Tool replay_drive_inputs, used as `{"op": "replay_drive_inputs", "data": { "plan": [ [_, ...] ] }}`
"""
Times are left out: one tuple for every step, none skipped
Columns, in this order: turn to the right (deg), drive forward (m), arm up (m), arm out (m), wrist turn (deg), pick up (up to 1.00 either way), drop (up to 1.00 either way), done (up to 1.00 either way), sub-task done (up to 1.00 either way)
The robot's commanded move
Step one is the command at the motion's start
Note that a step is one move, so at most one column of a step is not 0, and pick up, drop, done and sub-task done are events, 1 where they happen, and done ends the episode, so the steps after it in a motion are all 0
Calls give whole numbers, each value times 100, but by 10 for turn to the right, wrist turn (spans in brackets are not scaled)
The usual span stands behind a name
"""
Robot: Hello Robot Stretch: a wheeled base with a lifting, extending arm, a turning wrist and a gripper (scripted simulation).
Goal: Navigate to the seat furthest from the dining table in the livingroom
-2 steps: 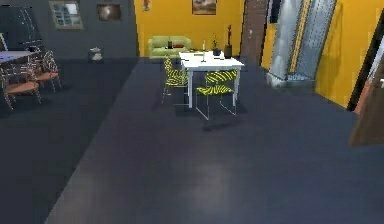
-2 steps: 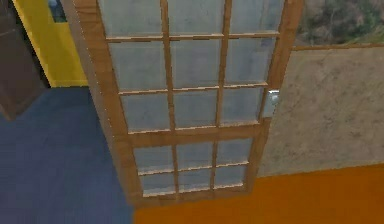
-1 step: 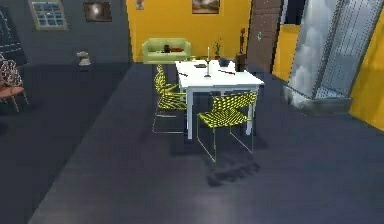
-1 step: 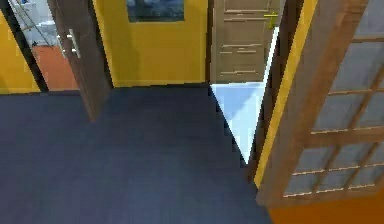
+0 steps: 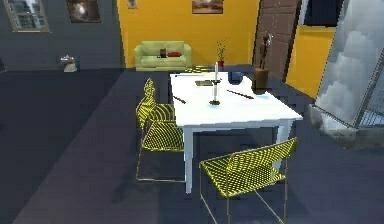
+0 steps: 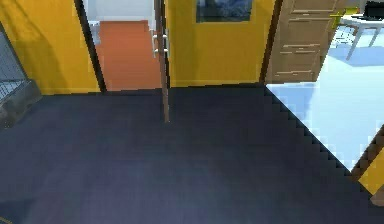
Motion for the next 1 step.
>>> {"op": "replay_drive_inputs", "data": {
  "plan": [
    [-60,0,0,0,0,0,0,0,0]
  ]
}}
